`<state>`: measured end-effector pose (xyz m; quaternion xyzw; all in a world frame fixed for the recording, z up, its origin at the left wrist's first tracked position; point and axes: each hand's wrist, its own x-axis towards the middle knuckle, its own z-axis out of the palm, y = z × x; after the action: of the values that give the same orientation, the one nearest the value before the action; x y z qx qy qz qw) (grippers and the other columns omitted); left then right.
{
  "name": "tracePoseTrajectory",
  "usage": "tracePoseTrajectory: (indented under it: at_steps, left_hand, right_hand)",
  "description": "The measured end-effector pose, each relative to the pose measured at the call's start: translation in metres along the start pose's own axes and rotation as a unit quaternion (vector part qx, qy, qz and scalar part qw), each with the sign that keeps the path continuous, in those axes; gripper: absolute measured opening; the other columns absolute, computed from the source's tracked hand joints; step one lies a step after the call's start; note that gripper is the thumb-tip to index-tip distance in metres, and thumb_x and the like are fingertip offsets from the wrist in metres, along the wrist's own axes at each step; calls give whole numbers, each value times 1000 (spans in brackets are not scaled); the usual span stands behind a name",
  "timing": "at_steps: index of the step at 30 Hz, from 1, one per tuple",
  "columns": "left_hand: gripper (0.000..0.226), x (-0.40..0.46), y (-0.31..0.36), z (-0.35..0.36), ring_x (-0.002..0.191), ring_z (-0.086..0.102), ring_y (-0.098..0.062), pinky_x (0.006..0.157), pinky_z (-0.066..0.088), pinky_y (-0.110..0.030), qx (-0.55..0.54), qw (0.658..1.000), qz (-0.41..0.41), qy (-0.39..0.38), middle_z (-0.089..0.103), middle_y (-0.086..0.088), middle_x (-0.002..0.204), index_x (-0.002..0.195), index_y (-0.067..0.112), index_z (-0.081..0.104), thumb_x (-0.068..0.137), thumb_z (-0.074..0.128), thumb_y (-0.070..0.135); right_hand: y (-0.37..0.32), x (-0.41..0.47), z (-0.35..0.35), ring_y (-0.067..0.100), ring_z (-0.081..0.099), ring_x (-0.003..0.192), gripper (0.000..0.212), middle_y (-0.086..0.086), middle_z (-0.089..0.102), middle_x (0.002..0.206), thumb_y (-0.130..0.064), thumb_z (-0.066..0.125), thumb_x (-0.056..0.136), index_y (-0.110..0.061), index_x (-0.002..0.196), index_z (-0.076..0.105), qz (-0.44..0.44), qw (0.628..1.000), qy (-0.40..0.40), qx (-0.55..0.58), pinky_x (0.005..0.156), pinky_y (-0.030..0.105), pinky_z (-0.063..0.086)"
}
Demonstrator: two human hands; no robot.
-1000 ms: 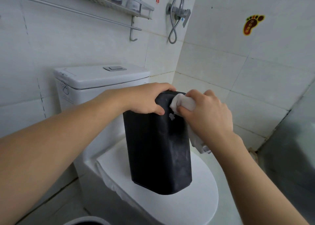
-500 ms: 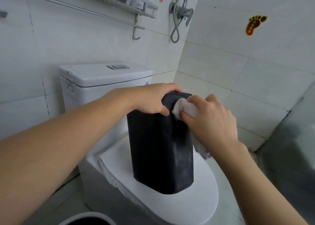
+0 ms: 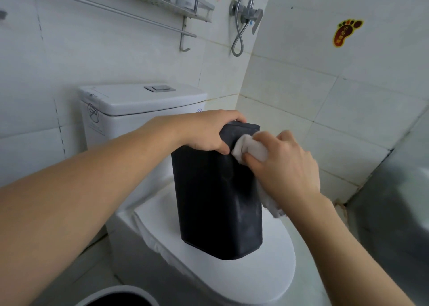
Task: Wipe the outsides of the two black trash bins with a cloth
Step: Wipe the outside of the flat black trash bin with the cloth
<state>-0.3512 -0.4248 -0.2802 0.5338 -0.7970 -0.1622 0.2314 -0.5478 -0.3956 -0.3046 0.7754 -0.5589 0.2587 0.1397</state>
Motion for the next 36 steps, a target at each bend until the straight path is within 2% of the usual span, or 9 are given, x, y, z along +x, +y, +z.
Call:
tracePoseTrajectory:
  at_steps: [3, 5, 8, 12, 17, 24, 27, 32, 36]
  left_hand:
    - [71, 0, 1, -1, 113, 54, -14, 101, 44, -35, 10, 1000, 0, 2, 57, 11, 126, 140, 33, 43, 80, 78, 16]
    - [68, -1, 0, -2, 106, 57, -14, 96, 46, -35, 7, 1000, -3, 1, 59, 12, 118, 136, 35, 45, 79, 77, 16]
    - [66, -3, 0, -3, 94, 59, -9, 85, 49, -29, -3, 1000, -4, -2, 61, 14, 107, 136, 34, 46, 80, 76, 14]
    - [66, -1, 5, -1, 97, 60, -15, 86, 50, -32, 2, 1000, 5, -9, 62, 8, 112, 137, 32, 46, 81, 75, 13]
    - [69, 0, 10, -1, 102, 58, -12, 92, 49, -34, 9, 1000, 5, -20, 60, 11, 118, 138, 35, 44, 80, 75, 13]
    - [83, -7, 4, -8, 106, 58, -12, 92, 49, -30, 2, 999, -23, -34, 58, 13, 118, 140, 36, 41, 73, 83, 11]
    - [84, -7, 4, -7, 106, 58, -12, 92, 49, -30, 5, 999, -21, -30, 59, 13, 119, 139, 37, 41, 72, 84, 13]
    - [86, -8, 5, -9, 101, 59, -9, 85, 48, -26, 12, 999, -22, -36, 60, 16, 111, 136, 41, 40, 69, 86, 14]
    - [85, -13, 3, -10, 96, 57, -4, 77, 45, -19, 5, 999, -28, -29, 57, 21, 107, 139, 39, 38, 72, 85, 13]
  right_hand:
    - [-6, 11, -1, 36, 55, 69, 25, 1, 43, 90, -52, 48, 91, -34, 105, 57, 2, 1000, 12, 7, 60, 34, 41]
    - [-6, 1, 0, 35, 57, 68, 27, 0, 42, 90, -54, 46, 92, -32, 104, 55, -6, 1000, 2, -7, 59, 35, 44]
    - [-5, -29, 0, 32, 58, 68, 28, -4, 41, 91, -56, 43, 92, -32, 104, 51, -23, 999, -31, -35, 57, 33, 43]
    - [3, -31, -6, 32, 59, 72, 26, -5, 42, 93, -57, 45, 91, -36, 106, 52, -21, 998, -44, -35, 58, 32, 40]
    - [6, 5, -3, 35, 53, 70, 25, 0, 43, 90, -52, 49, 91, -35, 107, 57, 18, 1000, -6, 8, 60, 34, 38]
    - [10, -36, 3, 30, 57, 68, 26, -7, 41, 90, -57, 45, 91, -36, 105, 53, 3, 998, -51, -23, 57, 31, 41]
    - [6, -37, -3, 29, 57, 69, 26, -7, 41, 91, -56, 44, 92, -36, 106, 53, 4, 999, -37, -26, 56, 30, 38]
    - [-13, -21, -3, 33, 60, 69, 23, -4, 42, 91, -53, 46, 93, -33, 103, 53, -39, 999, -4, -32, 55, 31, 39]
    - [5, -11, 2, 38, 60, 74, 24, -1, 42, 94, -50, 46, 94, -32, 108, 55, 10, 999, -11, -52, 59, 34, 43]
